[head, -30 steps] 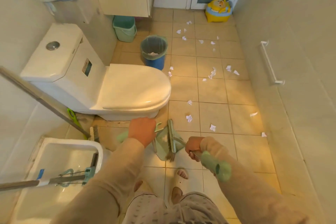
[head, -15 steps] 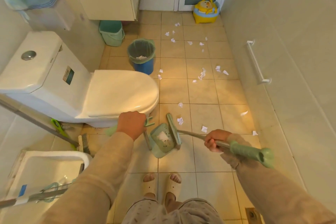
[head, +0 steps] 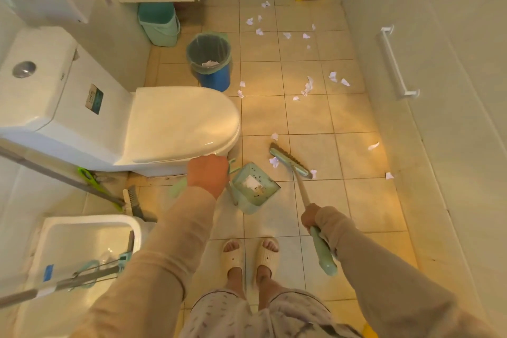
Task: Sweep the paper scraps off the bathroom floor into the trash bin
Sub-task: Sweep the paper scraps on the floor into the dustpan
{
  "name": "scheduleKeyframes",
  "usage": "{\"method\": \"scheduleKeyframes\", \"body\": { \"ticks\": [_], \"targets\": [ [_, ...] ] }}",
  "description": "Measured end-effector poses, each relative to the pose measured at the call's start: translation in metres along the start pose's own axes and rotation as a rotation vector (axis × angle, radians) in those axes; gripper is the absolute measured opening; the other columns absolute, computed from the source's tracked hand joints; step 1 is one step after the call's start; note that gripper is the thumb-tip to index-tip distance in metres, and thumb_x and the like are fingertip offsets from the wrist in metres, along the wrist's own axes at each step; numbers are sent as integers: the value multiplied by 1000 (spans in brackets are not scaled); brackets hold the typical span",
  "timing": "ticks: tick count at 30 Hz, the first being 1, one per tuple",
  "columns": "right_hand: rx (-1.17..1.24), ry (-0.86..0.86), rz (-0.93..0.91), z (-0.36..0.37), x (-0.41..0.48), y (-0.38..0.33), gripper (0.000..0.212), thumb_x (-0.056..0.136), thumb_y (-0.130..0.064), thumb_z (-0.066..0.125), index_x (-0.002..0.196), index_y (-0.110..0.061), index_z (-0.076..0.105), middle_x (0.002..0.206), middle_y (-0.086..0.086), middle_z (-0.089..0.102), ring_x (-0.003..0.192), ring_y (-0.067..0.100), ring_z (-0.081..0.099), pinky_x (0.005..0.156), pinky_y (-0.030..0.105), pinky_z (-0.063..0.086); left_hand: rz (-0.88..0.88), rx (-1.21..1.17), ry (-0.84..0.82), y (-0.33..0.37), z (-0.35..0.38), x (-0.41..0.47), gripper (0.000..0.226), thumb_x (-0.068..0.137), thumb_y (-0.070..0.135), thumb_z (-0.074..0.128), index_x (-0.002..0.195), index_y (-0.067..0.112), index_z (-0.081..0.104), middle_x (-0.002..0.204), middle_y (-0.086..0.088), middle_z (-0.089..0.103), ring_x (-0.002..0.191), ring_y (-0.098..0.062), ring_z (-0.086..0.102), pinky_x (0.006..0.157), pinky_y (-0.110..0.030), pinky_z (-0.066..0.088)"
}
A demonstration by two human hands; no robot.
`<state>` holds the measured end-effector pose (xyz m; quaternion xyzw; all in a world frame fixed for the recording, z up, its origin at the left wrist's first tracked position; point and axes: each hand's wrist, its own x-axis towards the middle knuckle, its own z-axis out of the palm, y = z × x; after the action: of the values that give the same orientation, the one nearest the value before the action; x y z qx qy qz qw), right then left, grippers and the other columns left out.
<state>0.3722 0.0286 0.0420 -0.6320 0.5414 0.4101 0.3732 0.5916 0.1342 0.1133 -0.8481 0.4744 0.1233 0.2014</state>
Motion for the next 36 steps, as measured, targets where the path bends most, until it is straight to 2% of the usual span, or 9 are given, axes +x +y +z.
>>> {"method": "scheduleKeyframes", "body": {
  "ticks": [3, 9, 15, 18, 22, 24, 30, 34, 36],
  "targets": [
    [-38, 18, -16, 4, -6, 4, 47, 93, -7, 44, 139, 3, 37, 95, 9, 56, 97, 22, 53, 81, 26, 43, 4, 4, 23, 1, 0, 2, 18, 91, 30, 57, 102, 19, 67, 98, -3, 69, 92, -25, 67, 64, -27, 39],
    [35, -88, -35, -9, -23, 30, 13, 88, 2, 49, 96, -4, 40, 65, 6, 43, 56, 17, 46, 48, 22, 38, 2, -2, 56, 0, -7, 10, 16, 88, 29, 57, 95, 19, 68, 92, -1, 69, 86, -24, 67, 63, -26, 39],
    [230, -106, -32, -19, -47, 62, 47, 89, 4, 47, 133, 2, 34, 55, 8, 42, 27, 9, 41, 37, 20, 40, 13, -53, 40, -6, -17, 23, 21, 85, 33, 61, 98, 17, 67, 97, -4, 68, 90, -24, 66, 66, -26, 41],
    [238, -57, -19, -17, -45, 70, 45, 89, 3, 48, 132, 3, 34, 55, 9, 44, 34, 11, 42, 36, 21, 39, 44, -52, 67, -6, -23, 30, 26, 85, 36, 62, 101, 16, 65, 101, -5, 67, 93, -25, 65, 69, -26, 42],
    [354, 23, 57, -23, -33, 70, 5, 87, 4, 46, 92, 2, 45, 56, 11, 44, 43, 16, 42, 42, 24, 39, 151, 15, 111, 6, -30, 32, 25, 85, 37, 63, 99, 17, 66, 97, -4, 69, 90, -24, 66, 68, -27, 42],
    [403, 54, 91, -27, -22, 70, 12, 87, 4, 45, 76, 1, 49, 56, 12, 45, 48, 19, 43, 49, 27, 40, 197, 35, 119, 14, -30, 32, 24, 85, 35, 61, 100, 17, 66, 98, -4, 69, 91, -25, 66, 67, -27, 42],
    [602, 62, 166, -23, 2, 69, 9, 87, 0, 42, 79, 2, 46, 62, 13, 48, 62, 24, 45, 77, 35, 42, 277, 61, 107, 32, -21, 31, 18, 89, 32, 56, 98, 19, 67, 92, -1, 68, 84, -23, 67, 60, -25, 35],
    [515, -44, 173, -6, -11, 73, 17, 88, 2, 40, 73, 0, 49, 39, 8, 53, 54, 21, 46, 72, 32, 44, 292, 70, 83, 45, -23, 33, 15, 89, 21, 55, 99, 20, 66, 95, 0, 68, 88, -22, 66, 61, -26, 36],
    [544, -118, 158, 3, -21, 77, 22, 89, 3, 37, 70, -3, 48, 28, 4, 47, 47, 19, 45, 59, 29, 45, 290, 82, 88, 48, -25, 35, 15, 88, 19, 56, 100, 20, 65, 96, 0, 67, 89, -22, 66, 62, -27, 36]
  ]
}}
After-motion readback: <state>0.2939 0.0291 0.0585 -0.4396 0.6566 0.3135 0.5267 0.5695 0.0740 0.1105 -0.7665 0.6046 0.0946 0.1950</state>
